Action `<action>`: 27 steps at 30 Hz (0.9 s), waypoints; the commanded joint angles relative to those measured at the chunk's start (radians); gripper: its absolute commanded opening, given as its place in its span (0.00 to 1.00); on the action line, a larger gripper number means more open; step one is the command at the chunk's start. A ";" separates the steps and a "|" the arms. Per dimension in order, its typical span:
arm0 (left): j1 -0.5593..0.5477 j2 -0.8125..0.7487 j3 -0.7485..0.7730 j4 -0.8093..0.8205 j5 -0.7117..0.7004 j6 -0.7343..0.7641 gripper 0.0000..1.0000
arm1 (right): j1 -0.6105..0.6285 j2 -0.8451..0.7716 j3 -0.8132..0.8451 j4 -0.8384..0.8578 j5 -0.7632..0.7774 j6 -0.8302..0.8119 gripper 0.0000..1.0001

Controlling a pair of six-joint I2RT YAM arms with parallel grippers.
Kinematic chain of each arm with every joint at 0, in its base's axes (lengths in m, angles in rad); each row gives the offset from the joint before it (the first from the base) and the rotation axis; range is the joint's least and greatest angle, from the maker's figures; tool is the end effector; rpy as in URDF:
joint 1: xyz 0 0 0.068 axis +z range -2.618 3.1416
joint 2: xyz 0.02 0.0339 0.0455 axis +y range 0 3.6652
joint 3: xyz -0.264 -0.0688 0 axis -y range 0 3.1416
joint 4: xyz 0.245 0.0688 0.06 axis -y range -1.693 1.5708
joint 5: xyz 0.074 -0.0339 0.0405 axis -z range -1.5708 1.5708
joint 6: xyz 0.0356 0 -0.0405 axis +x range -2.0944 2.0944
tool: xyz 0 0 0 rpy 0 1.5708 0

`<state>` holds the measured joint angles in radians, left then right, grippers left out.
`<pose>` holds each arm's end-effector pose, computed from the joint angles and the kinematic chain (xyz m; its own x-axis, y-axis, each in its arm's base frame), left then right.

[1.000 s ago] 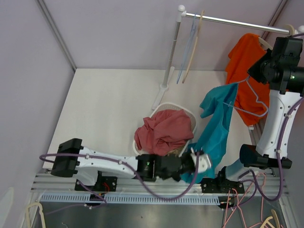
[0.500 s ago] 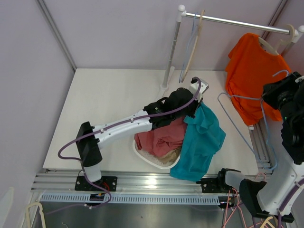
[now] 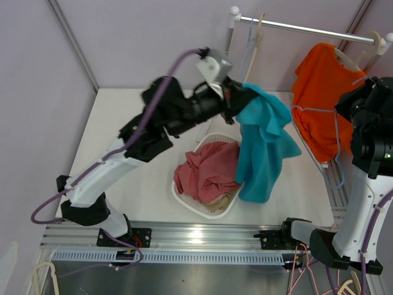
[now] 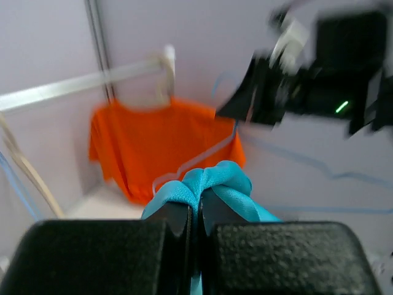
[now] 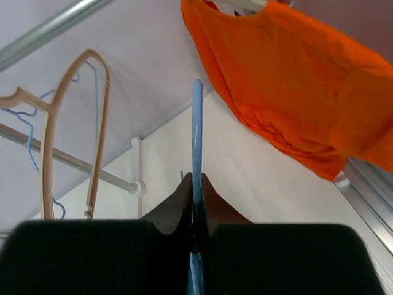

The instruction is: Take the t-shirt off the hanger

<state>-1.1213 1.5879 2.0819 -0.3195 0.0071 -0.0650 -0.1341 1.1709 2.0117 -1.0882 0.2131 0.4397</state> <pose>0.1387 -0.2881 0.5655 0.0166 -0.1838 -0.9828 0.9067 0.4171 -0.0627 0.1391 -0.0264 0.5526 -0.0775 0.4303 -0.8994 0.4054 0.8377 0.3658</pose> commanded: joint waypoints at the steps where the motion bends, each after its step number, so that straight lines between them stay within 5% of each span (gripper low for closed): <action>1: 0.015 -0.054 0.136 0.023 -0.002 0.109 0.01 | -0.002 0.021 0.013 0.171 -0.030 -0.007 0.00; 7: 0.061 -0.036 0.274 0.002 -0.056 0.183 0.01 | -0.002 0.059 0.006 0.226 -0.078 -0.009 0.00; 12: 0.107 -0.072 0.238 -0.015 -0.049 0.160 0.01 | -0.004 0.073 -0.021 0.293 -0.136 -0.015 0.00; 16: 0.106 -0.182 -0.115 0.146 -0.076 0.110 0.01 | -0.002 0.104 -0.028 0.338 -0.195 -0.029 0.00; 17: 0.112 -0.204 -0.299 0.222 -0.093 0.079 0.01 | -0.002 0.110 -0.025 0.349 -0.202 -0.032 0.00; 27: 0.126 -0.446 -0.828 0.436 -0.169 -0.131 0.01 | -0.004 0.202 -0.017 0.439 -0.288 -0.062 0.00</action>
<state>-0.9947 1.3216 1.3754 -0.0532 -0.1059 -0.0772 -0.1349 1.3724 1.9873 -0.7620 -0.0216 0.4068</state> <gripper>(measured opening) 0.006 0.060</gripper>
